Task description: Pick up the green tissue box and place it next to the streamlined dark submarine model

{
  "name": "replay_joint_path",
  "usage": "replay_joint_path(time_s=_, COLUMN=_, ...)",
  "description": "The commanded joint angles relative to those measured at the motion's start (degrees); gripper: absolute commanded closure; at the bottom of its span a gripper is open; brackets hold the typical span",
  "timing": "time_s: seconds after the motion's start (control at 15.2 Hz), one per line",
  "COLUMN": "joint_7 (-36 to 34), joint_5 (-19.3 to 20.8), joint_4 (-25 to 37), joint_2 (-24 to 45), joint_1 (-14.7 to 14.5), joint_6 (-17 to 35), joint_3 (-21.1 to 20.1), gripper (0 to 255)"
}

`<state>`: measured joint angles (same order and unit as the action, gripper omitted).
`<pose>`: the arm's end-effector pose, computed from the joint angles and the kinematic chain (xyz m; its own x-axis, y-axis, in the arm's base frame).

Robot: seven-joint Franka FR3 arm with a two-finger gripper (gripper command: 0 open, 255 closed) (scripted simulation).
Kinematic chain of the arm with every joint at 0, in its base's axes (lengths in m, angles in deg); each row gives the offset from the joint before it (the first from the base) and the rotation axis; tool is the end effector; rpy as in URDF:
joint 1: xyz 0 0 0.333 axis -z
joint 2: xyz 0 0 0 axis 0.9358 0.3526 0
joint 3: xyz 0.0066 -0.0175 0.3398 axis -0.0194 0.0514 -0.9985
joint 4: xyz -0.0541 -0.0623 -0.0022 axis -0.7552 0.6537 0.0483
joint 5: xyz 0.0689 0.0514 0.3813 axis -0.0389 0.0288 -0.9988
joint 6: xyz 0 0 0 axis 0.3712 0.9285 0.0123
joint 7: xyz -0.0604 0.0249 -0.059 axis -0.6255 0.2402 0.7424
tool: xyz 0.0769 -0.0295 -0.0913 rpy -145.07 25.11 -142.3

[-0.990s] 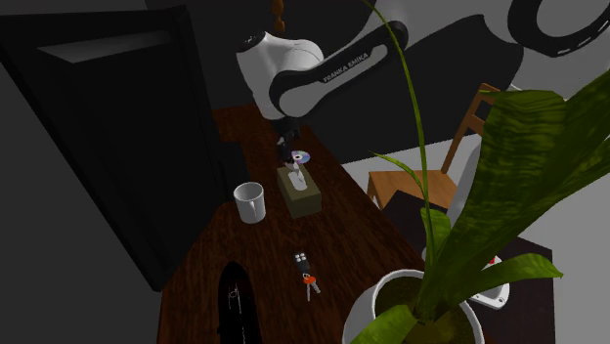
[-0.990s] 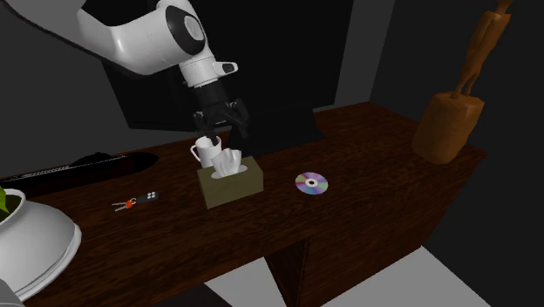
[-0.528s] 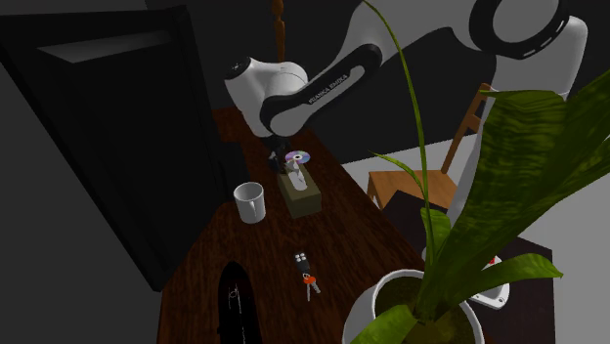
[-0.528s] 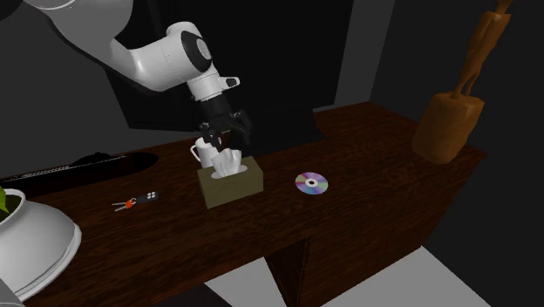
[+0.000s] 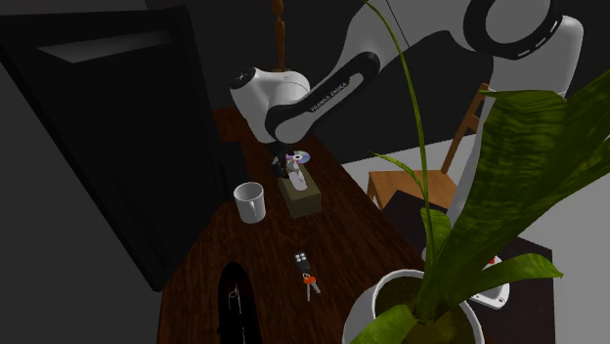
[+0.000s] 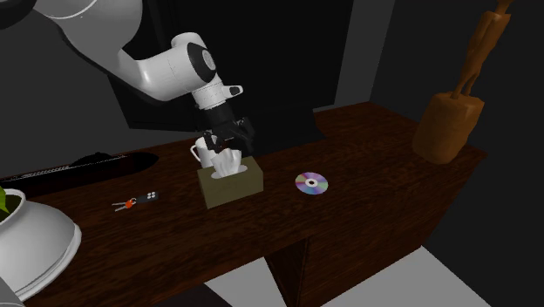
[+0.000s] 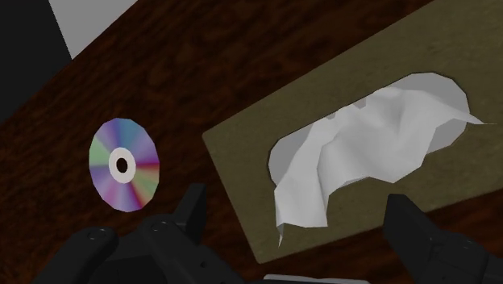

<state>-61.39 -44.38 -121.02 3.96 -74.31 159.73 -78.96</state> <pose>0.5193 0.1748 0.3702 0.8965 0.4119 -0.1634 0.4429 -0.8212 0.3599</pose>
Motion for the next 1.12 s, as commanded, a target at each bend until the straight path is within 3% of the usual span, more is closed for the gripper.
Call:
replay_joint_path(time_s=0.0, joint_7=0.0, joint_5=0.01, joint_4=-0.01, joint_2=0.01, joint_1=0.0, joint_6=0.03, joint_3=0.01, gripper=0)
replay_joint_path(time_s=0.13, joint_7=0.0, joint_5=0.01, joint_4=-0.01, joint_2=0.01, joint_1=0.0, joint_6=0.02, joint_3=0.0, gripper=0)
replay_joint_path(time_s=0.2, joint_7=0.0, joint_5=0.01, joint_4=-0.01, joint_2=0.01, joint_1=0.0, joint_6=0.02, joint_3=0.0, gripper=255)
replay_joint_path(time_s=0.73, joint_7=0.02, joint_5=0.07, joint_4=-0.32, joint_2=-0.06, joint_1=0.09, joint_6=0.31, joint_3=0.08, gripper=255)
replay_joint_path(time_s=1.06, joint_7=1.42, joint_5=-1.03, joint_4=1.27, joint_2=-1.52, joint_1=0.01, joint_6=-2.39, joint_3=-0.13, gripper=255)
